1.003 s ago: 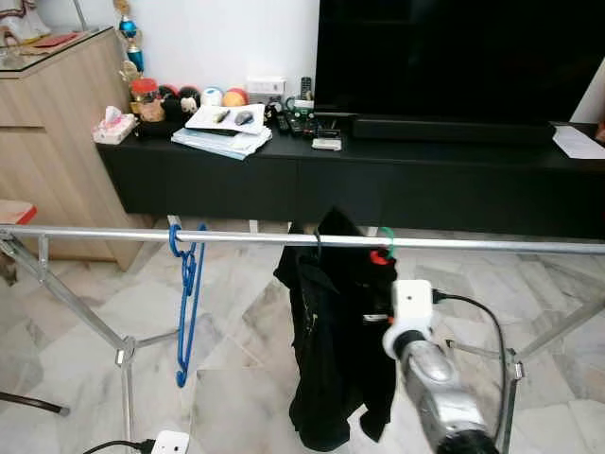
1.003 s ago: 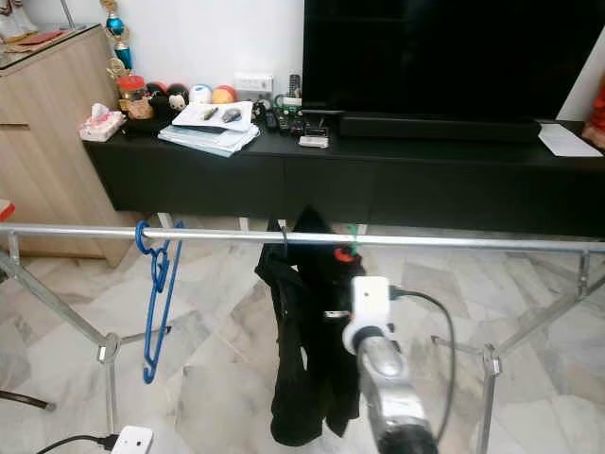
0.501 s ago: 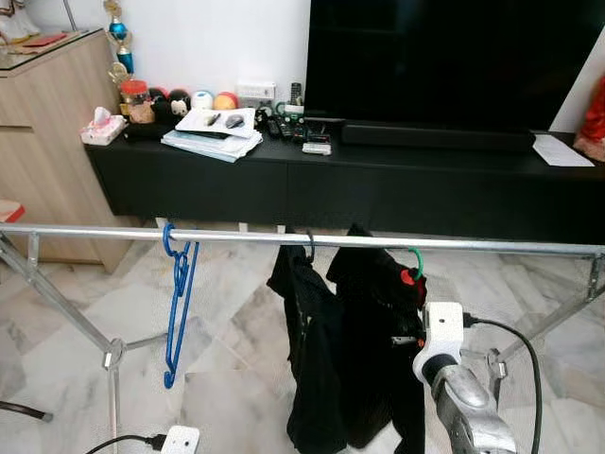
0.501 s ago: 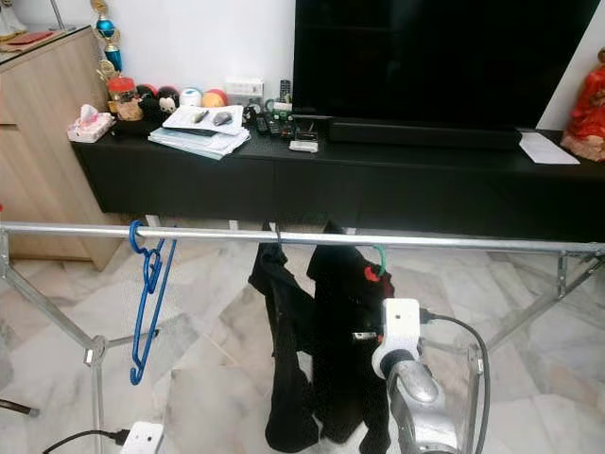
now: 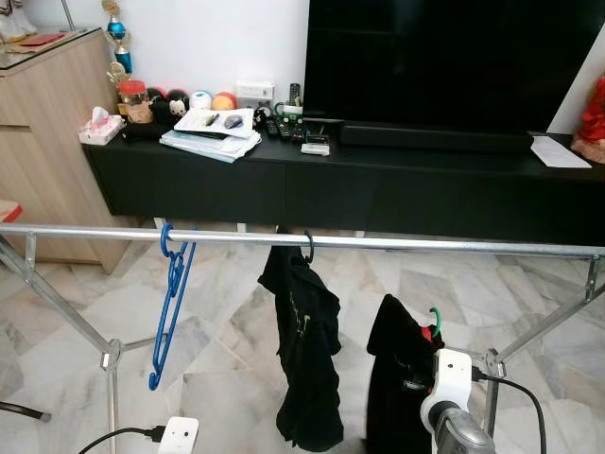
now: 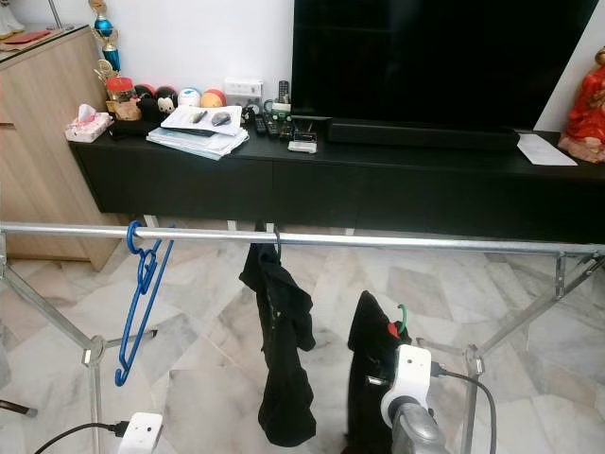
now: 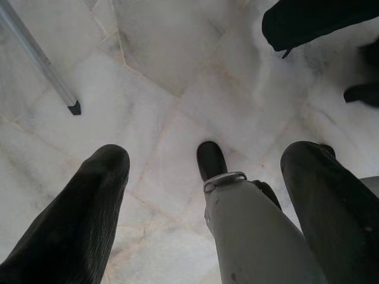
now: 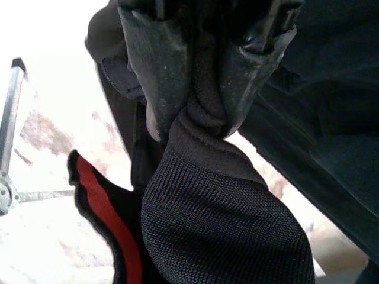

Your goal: Hang hanger

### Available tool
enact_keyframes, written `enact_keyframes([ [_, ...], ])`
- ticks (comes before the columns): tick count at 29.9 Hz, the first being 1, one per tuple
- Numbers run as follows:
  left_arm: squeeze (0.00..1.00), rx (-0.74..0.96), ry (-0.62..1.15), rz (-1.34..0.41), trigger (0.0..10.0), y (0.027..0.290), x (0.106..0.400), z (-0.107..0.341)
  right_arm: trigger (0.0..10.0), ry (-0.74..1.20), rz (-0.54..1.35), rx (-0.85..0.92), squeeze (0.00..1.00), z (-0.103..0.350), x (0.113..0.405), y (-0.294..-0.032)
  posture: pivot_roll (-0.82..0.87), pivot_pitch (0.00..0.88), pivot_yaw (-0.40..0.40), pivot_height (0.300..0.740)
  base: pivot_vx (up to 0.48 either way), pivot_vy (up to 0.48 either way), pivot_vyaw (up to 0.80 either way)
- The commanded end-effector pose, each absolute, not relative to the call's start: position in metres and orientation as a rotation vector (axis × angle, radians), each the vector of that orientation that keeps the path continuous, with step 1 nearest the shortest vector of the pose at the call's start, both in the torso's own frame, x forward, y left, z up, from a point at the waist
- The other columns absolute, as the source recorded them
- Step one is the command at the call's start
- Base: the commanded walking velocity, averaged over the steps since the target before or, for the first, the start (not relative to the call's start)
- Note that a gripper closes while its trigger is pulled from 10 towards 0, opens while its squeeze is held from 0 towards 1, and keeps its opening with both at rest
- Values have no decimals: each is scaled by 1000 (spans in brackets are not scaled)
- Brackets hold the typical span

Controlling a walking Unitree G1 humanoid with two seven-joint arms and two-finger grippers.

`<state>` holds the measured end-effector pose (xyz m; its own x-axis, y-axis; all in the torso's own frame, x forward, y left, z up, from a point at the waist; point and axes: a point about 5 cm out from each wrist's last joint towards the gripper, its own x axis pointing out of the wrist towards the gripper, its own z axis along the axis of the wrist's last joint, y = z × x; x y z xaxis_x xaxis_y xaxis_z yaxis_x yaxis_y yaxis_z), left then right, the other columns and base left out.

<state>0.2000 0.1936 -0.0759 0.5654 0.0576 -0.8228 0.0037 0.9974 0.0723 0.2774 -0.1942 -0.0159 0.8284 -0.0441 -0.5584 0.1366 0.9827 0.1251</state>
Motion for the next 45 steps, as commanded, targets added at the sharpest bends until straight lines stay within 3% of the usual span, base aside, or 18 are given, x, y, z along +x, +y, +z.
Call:
enact_keyframes([
  [1,0,48,966,55,10000,196,197,-77,10000,523,-103,162,0,-8,284,-195,-63,42,-15,740,0,0,0],
  [10,0,10,966,104,10000,193,184,-83,10000,418,-86,131,0,0,287,-198,-25,84,-69,740,0,0,0],
  [19,0,7,977,90,10000,195,178,-86,10000,236,-117,171,0,29,304,-201,-59,78,-51,740,0,0,0],
  [35,0,62,977,51,10000,206,178,-84,10000,264,-203,346,0,16,296,-187,-54,48,29,740,-46,0,0],
  [45,0,60,963,45,10000,206,180,-83,10000,273,-213,355,0,14,295,-185,-53,43,24,740,-274,0,0],
])
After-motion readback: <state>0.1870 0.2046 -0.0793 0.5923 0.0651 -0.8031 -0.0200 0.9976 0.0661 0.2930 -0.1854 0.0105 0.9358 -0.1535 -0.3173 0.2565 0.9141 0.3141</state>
